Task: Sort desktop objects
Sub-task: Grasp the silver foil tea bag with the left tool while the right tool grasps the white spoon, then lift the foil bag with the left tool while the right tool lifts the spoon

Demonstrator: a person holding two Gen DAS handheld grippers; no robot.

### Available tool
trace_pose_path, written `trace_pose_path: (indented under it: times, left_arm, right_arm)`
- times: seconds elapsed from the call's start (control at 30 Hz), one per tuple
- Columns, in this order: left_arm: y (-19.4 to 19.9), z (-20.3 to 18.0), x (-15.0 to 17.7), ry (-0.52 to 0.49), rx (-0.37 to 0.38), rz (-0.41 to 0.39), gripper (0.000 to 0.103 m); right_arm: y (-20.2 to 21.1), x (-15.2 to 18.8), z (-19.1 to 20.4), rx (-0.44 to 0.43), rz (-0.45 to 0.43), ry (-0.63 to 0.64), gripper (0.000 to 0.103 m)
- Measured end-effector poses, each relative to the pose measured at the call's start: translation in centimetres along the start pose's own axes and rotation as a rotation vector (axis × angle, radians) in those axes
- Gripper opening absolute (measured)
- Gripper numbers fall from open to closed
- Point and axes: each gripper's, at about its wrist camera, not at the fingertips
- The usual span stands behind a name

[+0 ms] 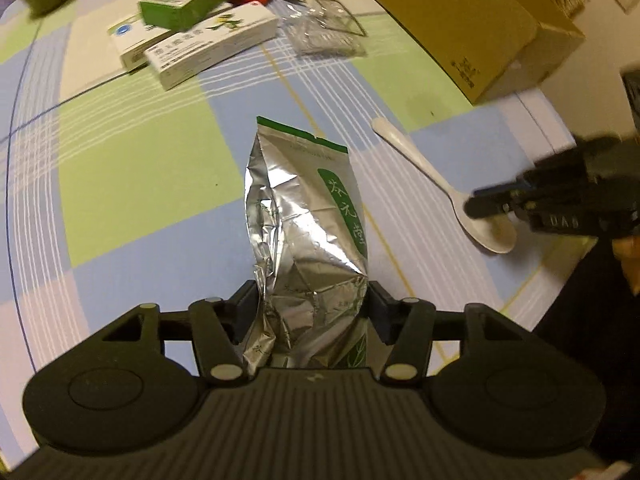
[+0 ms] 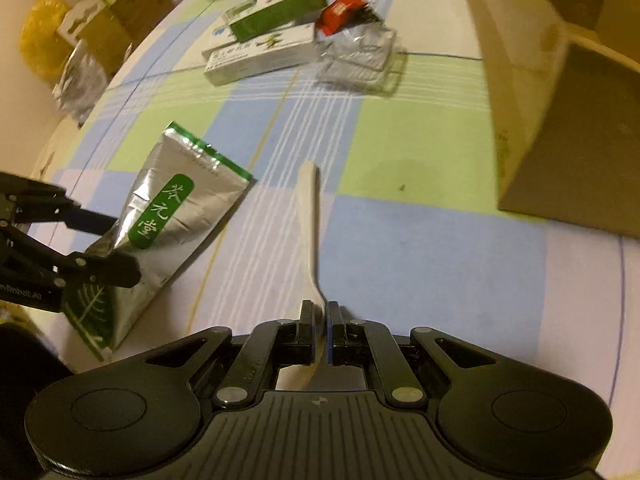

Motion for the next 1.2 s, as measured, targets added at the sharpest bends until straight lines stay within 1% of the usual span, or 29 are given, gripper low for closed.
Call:
trace_pose_path:
  times: [0.03, 0.07, 0.13, 0.17, 0.2, 0.23, 0.33, 0.47, 0.53, 0.63, 0.83, 0.93, 1.03, 1.1, 1.17, 1.2]
  left_arm:
    - [0.0, 0.1, 0.1, 0.014, -0.004, -0.016, 0.056]
    - [-0.1, 0.3, 0.0, 0.027, -0.008, -0.029, 0.057]
    - [0.2, 0.5, 0.3, 0.048, -0.005, -0.058, 0.058]
    - [0.5, 0.5, 0.5, 0.051, -0.005, -0.066, 0.059]
    - [0.7, 0.5, 0.6, 0.054, -0.006, -0.073, 0.06]
    - [0.9, 0.6, 0.7, 0.059, -0.004, -0.08, 0.061]
    - [0.9, 0.6, 0.8, 0.064, -0.001, -0.093, 0.062]
    - [0.7, 0.4, 0.9, 0.056, -0.017, -0.114, 0.062]
    - [0.6, 0.3, 0.9, 0.05, -0.022, -0.12, 0.064]
    - [0.3, 0.6, 0.9, 0.066, -0.018, -0.121, 0.066]
    - [-0.8, 0.8, 0.5, 0.061, -0.017, -0.09, 0.067]
    - [-1.6, 0.2, 0.4, 0.035, -0.041, -0.054, 0.067]
    - [-2.0, -0.3, 0.4, -0.003, -0.073, -0.038, 0.068]
    - [-2.0, -0.5, 0.5, -0.006, -0.089, -0.036, 0.066]
    - [-1.9, -0.9, 0.6, -0.014, -0.086, -0.036, 0.053]
    - [-1.8, -1.0, 0.6, -0.014, -0.092, -0.037, 0.051]
  right_arm:
    - [0.3, 0.5, -0.1, 0.024, -0.025, -0.002, 0.003]
    - [0.7, 1.1, 0.0, 0.051, -0.057, -0.013, 0.007]
    - [1.1, 2.3, 0.1, 0.067, -0.098, -0.05, 0.024]
    - [1.4, 3.1, 0.1, 0.07, -0.124, -0.074, 0.041]
    - [1.7, 3.9, 0.2, 0.073, -0.15, -0.094, 0.054]
    - [1.9, 4.4, 0.4, 0.072, -0.161, -0.096, 0.056]
    - [1.8, 5.7, 1.3, 0.078, -0.192, -0.081, 0.057]
    - [1.4, 6.1, 2.4, 0.125, -0.256, -0.031, 0.057]
    - [1.1, 6.3, 2.7, 0.145, -0.286, -0.006, 0.057]
    - [0.9, 6.7, 3.0, 0.147, -0.313, 0.003, 0.057]
    - [0.8, 7.0, 3.4, 0.15, -0.346, -0.002, 0.052]
    - [0.7, 6.9, 3.4, 0.154, -0.353, -0.004, 0.05]
    - [0.8, 6.9, 3.4, 0.158, -0.358, -0.01, 0.046]
    - [0.8, 6.9, 3.3, 0.159, -0.361, -0.011, 0.042]
    - [0.9, 6.9, 3.3, 0.161, -0.363, -0.013, 0.039]
    - [0.9, 6.9, 3.2, 0.162, -0.363, -0.015, 0.036]
Point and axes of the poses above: each gripper's, at about its wrist camera, not at the fingertips, and y roughly against the way its jaws point, z to its left, x to its underside, and after that the axes turned 14 degrees about x, right-handed
